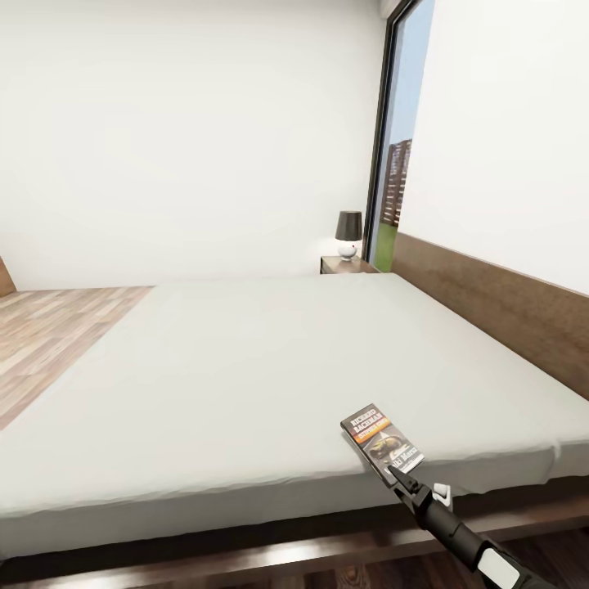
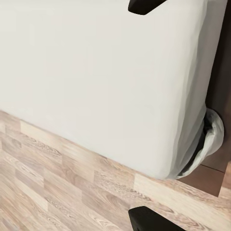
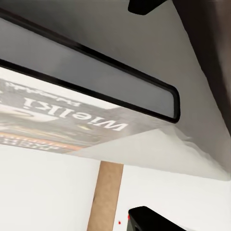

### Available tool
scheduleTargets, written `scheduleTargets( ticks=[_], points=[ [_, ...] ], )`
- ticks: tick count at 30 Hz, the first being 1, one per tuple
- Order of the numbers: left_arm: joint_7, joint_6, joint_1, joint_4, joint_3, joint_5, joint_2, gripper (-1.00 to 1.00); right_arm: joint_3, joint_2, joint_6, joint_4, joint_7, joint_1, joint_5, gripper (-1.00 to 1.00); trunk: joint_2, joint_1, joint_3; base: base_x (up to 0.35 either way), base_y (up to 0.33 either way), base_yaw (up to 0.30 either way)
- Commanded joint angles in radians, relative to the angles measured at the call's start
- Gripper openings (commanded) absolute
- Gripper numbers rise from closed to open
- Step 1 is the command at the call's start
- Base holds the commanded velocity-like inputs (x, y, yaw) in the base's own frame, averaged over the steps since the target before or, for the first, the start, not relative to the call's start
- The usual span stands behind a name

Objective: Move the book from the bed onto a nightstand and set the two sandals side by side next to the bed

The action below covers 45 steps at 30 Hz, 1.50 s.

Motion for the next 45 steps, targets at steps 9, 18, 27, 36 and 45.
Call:
scheduleTargets(
  ticks=[9,18,27,36,45],
  points=[
    [-0.002,0.003,0.000,-0.005,0.001,0.007,0.000,1.00,0.004,0.016,0.008,0.001,0.001,-0.001,-0.011,1.00,0.000,0.000,-0.001,0.000,0.000,0.000],
    [-0.001,0.002,0.000,-0.006,0.001,0.006,0.000,1.00,0.005,0.020,0.010,-0.001,-0.001,-0.001,-0.010,1.00,0.000,0.000,-0.001,0.000,0.000,0.000],
    [-0.001,0.002,0.000,-0.007,0.001,0.006,-0.001,1.00,0.003,0.024,0.007,0.000,-0.001,0.000,-0.013,1.00,0.000,0.000,-0.001,0.000,0.000,0.000],
    [-0.001,0.002,0.000,-0.007,0.001,0.006,0.000,1.00,0.002,0.025,0.008,0.001,-0.001,0.001,-0.014,1.00,0.000,0.000,-0.001,0.000,0.000,0.000],
    [-0.002,0.002,0.000,-0.007,0.001,0.006,0.000,1.00,0.000,0.025,0.010,0.002,-0.001,0.001,-0.016,1.00,0.000,0.000,-0.001,0.000,0.000,0.000]
  ],
)
